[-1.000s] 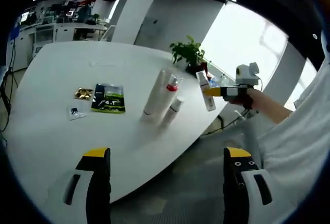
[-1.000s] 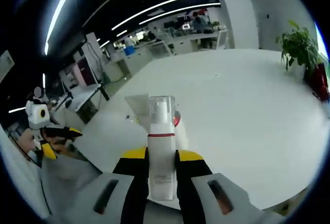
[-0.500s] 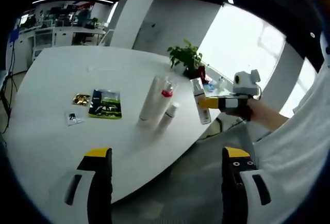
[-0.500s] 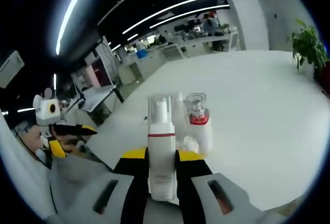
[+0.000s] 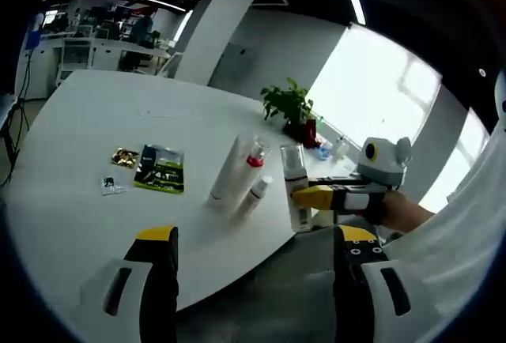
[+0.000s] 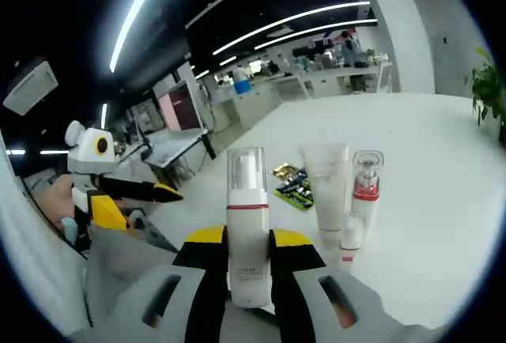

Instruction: Arrange the skincare products in the storage area until every visible bottle or jar stands upright without overlapping.

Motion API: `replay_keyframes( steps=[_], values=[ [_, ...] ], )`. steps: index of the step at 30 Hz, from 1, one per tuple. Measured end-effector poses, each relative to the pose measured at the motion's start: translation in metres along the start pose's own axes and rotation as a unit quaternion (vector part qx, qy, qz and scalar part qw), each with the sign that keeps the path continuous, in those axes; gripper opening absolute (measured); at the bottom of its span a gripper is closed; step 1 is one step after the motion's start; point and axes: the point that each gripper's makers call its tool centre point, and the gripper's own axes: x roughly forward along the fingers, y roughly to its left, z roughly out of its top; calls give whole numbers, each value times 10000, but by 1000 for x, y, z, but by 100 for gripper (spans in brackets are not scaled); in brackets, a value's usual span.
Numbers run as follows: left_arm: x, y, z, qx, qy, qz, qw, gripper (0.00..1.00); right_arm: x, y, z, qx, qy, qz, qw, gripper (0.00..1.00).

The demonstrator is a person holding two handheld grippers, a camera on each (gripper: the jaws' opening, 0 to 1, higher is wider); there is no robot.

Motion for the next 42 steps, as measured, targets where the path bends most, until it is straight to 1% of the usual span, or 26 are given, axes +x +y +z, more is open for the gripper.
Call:
replay_keyframes(
  steps=[3,6,10,14,20,23,28,32,35,38,39,41,42],
  values=[
    [2,-8,10,-83,-216,-90,9997,69,5,11,1,-139,-21,54,9999,19],
    [5,-14,18,-146,-384,-150,9990,64,10,23,1,-224,-54,189,9996,19],
    [10,-19,21,-244,-492,-180,9983,61,13,33,1,-421,-50,203,9989,19],
    [13,-21,22,-378,-602,-198,9973,53,16,41,4,-552,-90,248,9981,19],
    [18,-24,21,-397,-572,-177,9974,50,19,53,9,-742,-114,302,9967,20],
    [20,-26,23,-369,-601,-169,9974,45,20,57,11,-802,-128,297,9963,20],
    [22,-27,24,-357,-662,-91,9971,36,22,58,12,-879,-109,246,9958,20],
    [24,-25,25,-300,-711,-19,9970,28,21,57,13,-941,-75,151,9954,20],
    [28,-23,23,-305,-641,-11,9975,26,20,58,14,-983,-75,90,9951,20],
    [29,-26,22,-321,-608,-54,9976,26,20,58,12,-1067,-31,26,9943,20],
    [29,-25,22,-325,-625,-45,9975,24,21,57,12,-1069,-39,18,9943,20],
    [29,-24,23,-306,-708,-26,9970,16,23,59,12,-1135,-52,-19,9935,20],
    [28,-24,23,-351,-720,-57,9968,16,23,59,13,-1164,-59,-42,9932,20]
  ],
)
